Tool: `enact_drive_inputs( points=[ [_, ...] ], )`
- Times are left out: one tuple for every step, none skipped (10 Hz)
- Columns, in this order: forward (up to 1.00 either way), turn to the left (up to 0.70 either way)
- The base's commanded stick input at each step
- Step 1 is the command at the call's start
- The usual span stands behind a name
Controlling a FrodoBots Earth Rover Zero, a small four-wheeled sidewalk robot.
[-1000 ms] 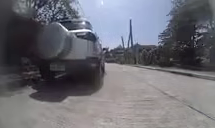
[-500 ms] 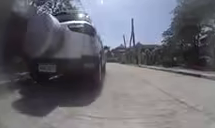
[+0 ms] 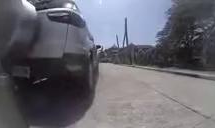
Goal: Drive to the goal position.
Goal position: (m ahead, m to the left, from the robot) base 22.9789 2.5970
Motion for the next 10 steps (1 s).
enact_drive_inputs(
  points=[
    [0.85,-0.34],
    [0.85,-0.34],
    [0.85,-0.34],
    [0.85,-0.34],
    [0.85,-0.34],
    [0.85,-0.1],
    [0.85,0.0],
    [0.85,0.0],
    [0.85,0.0],
    [0.85,0.0]
  ],
)
